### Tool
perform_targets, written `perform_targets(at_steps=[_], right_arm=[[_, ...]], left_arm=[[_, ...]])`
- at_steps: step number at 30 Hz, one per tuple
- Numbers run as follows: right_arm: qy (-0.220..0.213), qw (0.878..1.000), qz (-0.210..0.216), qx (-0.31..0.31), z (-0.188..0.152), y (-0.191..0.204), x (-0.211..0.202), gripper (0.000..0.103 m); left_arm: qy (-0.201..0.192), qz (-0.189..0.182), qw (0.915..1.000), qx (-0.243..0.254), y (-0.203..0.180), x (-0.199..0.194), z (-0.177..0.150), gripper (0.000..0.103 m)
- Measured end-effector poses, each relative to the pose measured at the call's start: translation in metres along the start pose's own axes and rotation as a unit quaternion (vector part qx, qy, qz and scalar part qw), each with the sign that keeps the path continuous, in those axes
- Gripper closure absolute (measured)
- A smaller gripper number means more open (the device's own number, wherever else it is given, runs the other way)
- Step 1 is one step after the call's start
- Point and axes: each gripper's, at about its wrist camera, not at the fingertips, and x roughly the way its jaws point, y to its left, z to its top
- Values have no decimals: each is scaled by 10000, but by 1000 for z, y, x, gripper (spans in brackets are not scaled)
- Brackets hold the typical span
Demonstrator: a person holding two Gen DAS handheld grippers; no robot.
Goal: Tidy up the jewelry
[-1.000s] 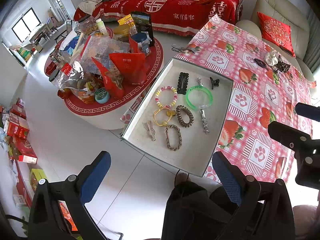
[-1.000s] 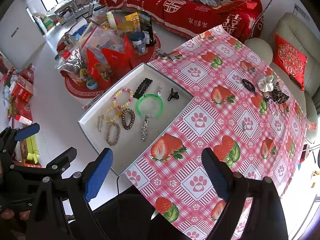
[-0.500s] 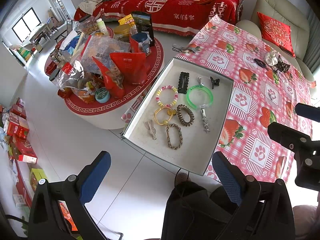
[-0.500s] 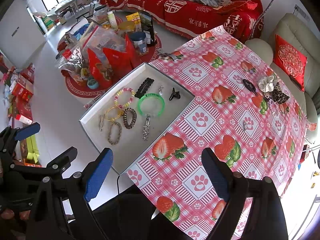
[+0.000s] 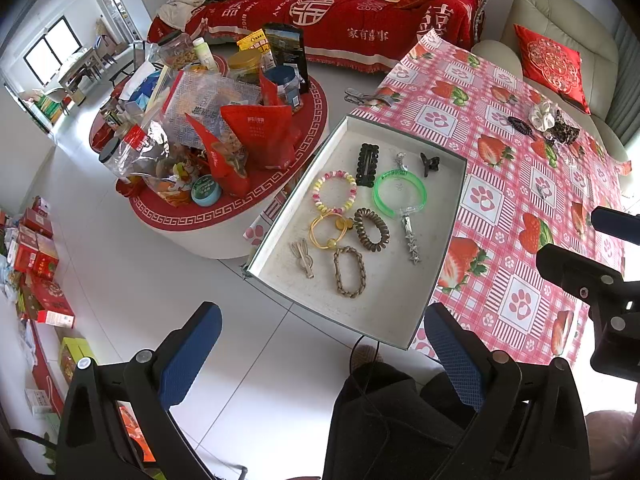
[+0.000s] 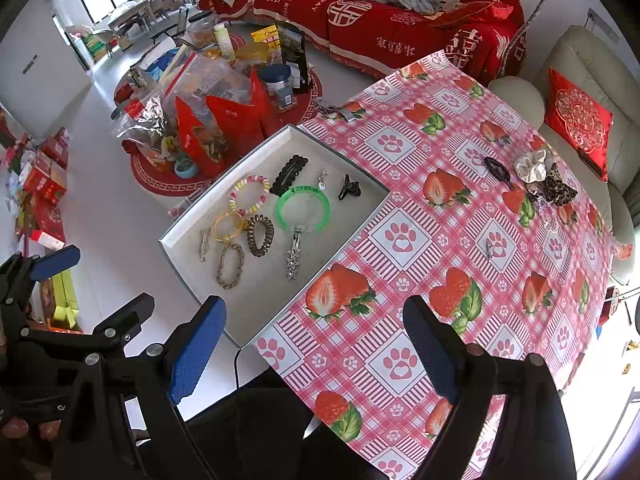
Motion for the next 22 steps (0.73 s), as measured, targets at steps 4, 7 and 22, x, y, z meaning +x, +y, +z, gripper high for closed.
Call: perform_targets(at_steps=[4,7,22], right_arm=[[-4,10000,0,-3,0,0,0,12],[-3,10000,0,-3,-1,1,0,12],[-4,10000,-2,5,-1,2,0,12]], left_arm=[[4,4,10000,-7,-1,0,0,0],[8,3,10000,-6,-2,1,1,0],[24,-54,10000,-38,9,1,-1,0]])
